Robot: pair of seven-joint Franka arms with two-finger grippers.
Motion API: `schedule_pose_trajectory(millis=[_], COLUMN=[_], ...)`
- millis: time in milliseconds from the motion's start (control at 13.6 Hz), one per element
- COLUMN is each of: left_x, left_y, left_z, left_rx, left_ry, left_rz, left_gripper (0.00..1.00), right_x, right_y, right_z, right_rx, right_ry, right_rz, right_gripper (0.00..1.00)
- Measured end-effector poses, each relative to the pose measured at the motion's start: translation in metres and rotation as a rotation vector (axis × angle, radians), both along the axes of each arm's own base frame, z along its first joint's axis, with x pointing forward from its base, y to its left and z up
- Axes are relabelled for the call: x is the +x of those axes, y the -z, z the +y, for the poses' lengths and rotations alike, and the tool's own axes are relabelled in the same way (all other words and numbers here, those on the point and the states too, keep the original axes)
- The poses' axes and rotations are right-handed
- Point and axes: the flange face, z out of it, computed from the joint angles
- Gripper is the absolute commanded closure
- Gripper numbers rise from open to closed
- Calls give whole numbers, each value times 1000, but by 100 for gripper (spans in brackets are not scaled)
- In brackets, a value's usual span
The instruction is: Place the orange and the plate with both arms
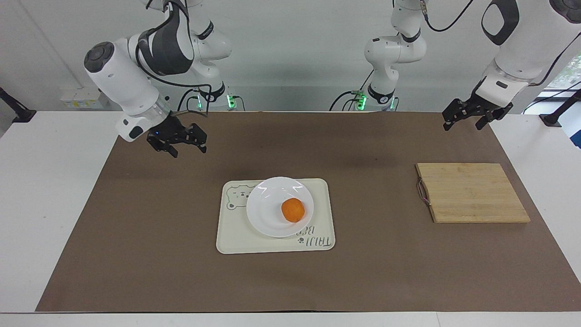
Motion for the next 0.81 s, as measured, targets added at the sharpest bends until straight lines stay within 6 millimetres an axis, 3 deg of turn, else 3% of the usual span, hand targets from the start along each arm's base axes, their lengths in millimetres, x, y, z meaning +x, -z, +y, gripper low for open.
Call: schedule_pose_trajectory(millis=[220, 514, 807], left_x=[0, 0, 0], left_y=[0, 0, 0], left_z=[0, 0, 0], left_rx=[0, 0, 0], left_ry=[0, 0, 0], left_rz=[0, 0, 0], left_gripper=[0, 0, 0], right_x=[-20, -31, -37], right_y=[-23, -58, -124], right_z=[-25, -59, -65], right_rx=[-78, -134, -149], right_ry=[16, 59, 67], right_rz=[24, -24, -88], right_gripper=[0, 0, 0])
